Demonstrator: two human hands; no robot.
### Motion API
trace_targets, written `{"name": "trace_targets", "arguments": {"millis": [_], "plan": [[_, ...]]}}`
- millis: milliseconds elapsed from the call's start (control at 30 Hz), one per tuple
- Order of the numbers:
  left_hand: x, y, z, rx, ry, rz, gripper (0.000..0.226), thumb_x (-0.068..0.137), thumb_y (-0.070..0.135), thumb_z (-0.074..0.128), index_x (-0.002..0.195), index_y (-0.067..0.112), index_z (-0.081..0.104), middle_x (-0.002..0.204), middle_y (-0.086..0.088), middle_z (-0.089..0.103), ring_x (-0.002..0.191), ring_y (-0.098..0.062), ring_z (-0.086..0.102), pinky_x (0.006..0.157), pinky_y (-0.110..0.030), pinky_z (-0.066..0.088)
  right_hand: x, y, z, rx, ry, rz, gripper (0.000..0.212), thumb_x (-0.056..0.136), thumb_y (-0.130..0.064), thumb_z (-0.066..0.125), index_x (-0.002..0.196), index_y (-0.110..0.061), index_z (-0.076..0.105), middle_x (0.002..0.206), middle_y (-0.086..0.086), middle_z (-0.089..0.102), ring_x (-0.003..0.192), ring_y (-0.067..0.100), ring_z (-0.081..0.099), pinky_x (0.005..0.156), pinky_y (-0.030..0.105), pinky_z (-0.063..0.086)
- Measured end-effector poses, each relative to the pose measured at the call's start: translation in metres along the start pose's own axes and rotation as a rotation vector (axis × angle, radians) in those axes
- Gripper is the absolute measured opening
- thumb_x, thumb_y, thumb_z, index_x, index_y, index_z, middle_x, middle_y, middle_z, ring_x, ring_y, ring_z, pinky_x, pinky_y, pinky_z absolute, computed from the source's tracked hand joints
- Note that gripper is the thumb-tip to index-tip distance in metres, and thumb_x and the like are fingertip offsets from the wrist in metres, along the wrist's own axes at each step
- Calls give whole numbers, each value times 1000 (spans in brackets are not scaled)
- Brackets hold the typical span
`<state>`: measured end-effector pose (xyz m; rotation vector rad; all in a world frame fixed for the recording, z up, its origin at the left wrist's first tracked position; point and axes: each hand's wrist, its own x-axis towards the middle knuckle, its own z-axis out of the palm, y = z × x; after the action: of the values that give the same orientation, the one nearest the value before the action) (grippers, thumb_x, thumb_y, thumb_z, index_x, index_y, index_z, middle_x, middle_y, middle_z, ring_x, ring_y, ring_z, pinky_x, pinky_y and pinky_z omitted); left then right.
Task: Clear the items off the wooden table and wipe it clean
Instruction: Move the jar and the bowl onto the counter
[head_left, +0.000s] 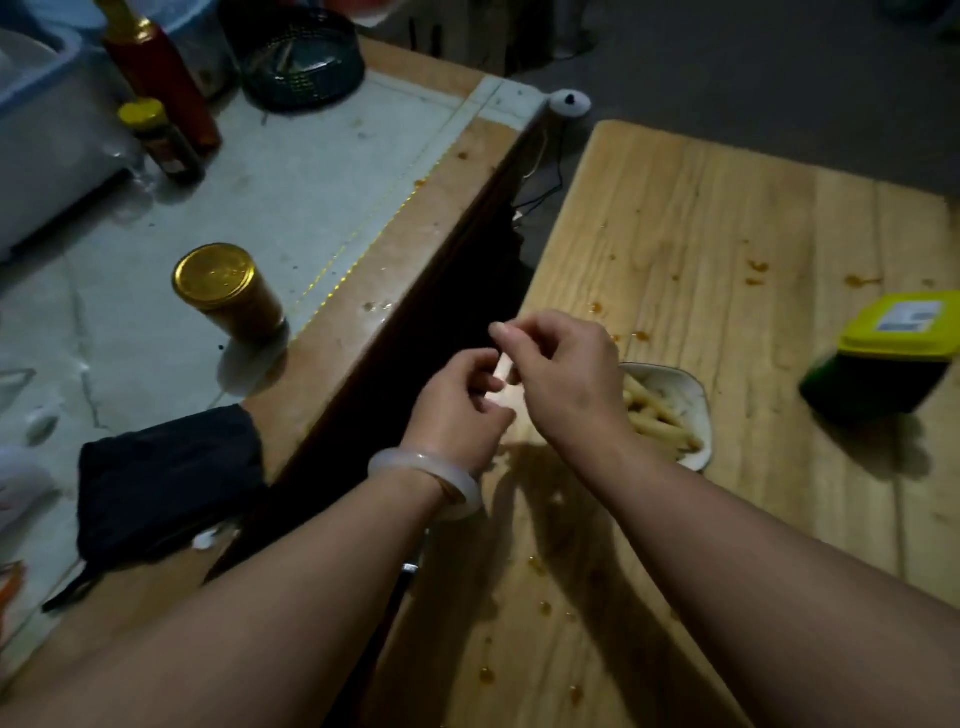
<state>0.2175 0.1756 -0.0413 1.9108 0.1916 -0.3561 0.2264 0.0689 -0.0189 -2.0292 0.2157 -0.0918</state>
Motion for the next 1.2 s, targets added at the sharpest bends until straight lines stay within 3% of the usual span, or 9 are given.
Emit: {"name": "trace_targets", "arguments": {"millis": [67,133,233,367,467,567,867,1100,1200], "plan": [[-9,7,26,74,-55,-69,42,85,10,67,123,20,53,98,-1,60,75,-18,63,68,-40,58,-10,19,-33,-65,96,14,33,90,-41,61,71,-15,67,62,1,62,63,17,61,61,39,50],[-15,12,48,174,-52,-129,35,88,24,64,122,23,53,94,4,62,78,-17,66,74,-40,57,-23,36,-61,-99,188,72,37,92,-45,56,70,-16,62,62,-1,60,63,18,59,57,38,48],[-19,13,73,230,1,-245,34,88,34,60,119,22,54,100,0,66,86,-20,67,81,-40,55,-38,62,-94,-156,320,229,22,96,-37,54,82,-21,56,70,-9,55,67,11,54,51,26,38],[-18,9,96,116,65,-405,31,69,40,61,93,20,59,89,-10,70,81,-31,68,76,-46,57,-49,87,-111,-185,285,448,21,96,-39,53,104,-21,52,91,0,59,83,18,56,62,30,40],[-12,5,106,52,68,-436,24,66,29,56,69,7,64,65,-18,68,66,-38,68,65,-54,57,-54,94,-108,-162,157,570,27,96,-42,52,115,-24,51,99,-1,58,87,17,57,67,33,49],[-15,18,110,-52,106,-487,22,78,4,51,57,6,56,56,-22,65,63,-39,69,69,-55,57,-55,95,-104,4,73,606,13,97,-30,52,108,-24,55,87,6,67,67,15,61,57,30,48],[-23,38,105,-4,162,-430,23,75,-3,44,57,10,47,63,-23,68,65,-37,69,67,-52,57,-44,86,-101,115,87,638,13,93,-8,49,103,-11,56,66,9,65,41,9,52,36,20,39],[-13,42,74,-26,139,-355,3,60,14,50,59,12,51,67,-23,68,68,-42,68,68,-57,56,-36,65,-91,143,64,553,11,94,-9,50,102,-11,57,62,7,64,42,9,52,39,21,40],[-9,42,47,-85,105,-356,5,73,8,55,72,5,60,70,-26,68,63,-37,68,69,-54,57,-27,52,-75,141,41,504,12,92,-8,51,99,-9,61,58,6,64,40,8,51,40,22,41]]}}
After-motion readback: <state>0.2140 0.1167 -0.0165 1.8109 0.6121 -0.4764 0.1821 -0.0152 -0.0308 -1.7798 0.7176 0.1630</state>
